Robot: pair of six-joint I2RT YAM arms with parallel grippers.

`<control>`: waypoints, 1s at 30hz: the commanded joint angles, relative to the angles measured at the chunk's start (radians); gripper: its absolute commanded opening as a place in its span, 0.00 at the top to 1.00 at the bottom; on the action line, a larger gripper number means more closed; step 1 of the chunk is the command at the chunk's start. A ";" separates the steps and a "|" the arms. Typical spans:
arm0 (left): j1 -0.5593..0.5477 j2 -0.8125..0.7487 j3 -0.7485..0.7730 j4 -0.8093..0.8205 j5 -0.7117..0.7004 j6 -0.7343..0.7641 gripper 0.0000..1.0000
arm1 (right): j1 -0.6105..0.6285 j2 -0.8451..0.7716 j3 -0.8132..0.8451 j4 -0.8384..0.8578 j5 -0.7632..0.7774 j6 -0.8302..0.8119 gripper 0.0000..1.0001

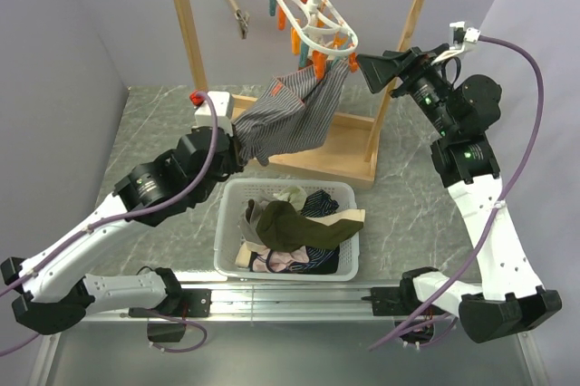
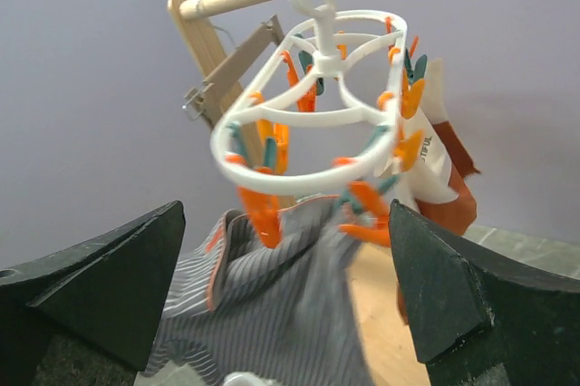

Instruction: Remove the underwear clipped to the hanger

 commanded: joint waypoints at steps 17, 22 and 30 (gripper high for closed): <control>0.005 -0.163 -0.017 -0.239 -0.009 -0.205 1.00 | -0.026 0.151 -0.008 0.122 -0.266 0.042 0.07; 0.003 -0.197 -0.098 -0.198 0.055 -0.278 1.00 | -0.030 0.189 -0.004 0.148 -0.291 0.071 0.10; 0.003 -0.206 -0.196 0.034 0.282 -0.299 1.00 | -0.021 0.257 0.090 0.015 -0.214 0.005 0.14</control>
